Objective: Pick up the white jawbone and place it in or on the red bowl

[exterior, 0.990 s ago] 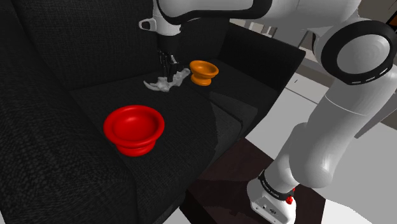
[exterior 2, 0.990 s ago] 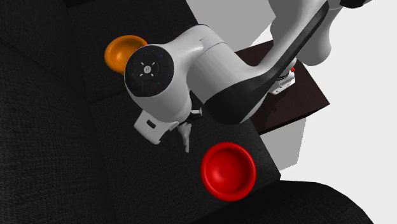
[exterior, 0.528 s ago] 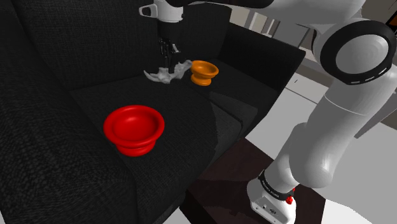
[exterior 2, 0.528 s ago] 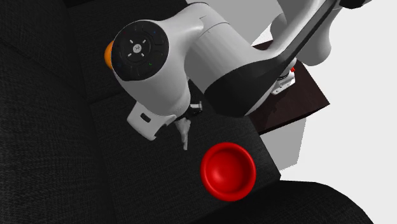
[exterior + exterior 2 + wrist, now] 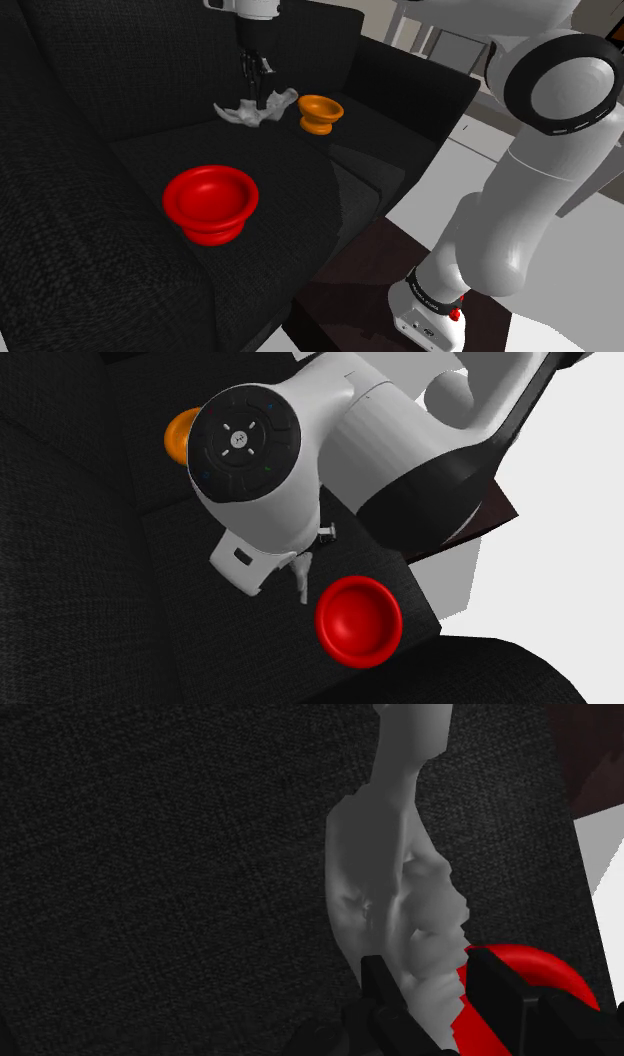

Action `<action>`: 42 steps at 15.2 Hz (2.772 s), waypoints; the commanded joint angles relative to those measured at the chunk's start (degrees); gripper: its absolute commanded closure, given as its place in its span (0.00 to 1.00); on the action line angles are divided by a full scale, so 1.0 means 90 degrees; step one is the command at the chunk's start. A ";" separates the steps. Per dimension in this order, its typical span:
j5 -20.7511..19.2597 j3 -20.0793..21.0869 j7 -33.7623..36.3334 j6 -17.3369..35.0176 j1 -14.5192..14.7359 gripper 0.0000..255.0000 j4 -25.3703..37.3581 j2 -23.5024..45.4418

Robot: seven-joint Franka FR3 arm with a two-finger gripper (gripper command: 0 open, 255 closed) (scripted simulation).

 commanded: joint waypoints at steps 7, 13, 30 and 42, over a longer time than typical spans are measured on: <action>0.0006 0.0503 0.1176 -0.0325 0.0688 1.00 0.0597 0.0336; -0.0082 0.0841 0.2052 -0.0677 0.1278 1.00 0.1497 0.0929; -0.0079 0.0955 0.2461 0.0472 0.1491 1.00 0.0373 0.0969; -0.0075 0.0951 0.2465 0.0724 0.1479 0.00 0.0100 0.0947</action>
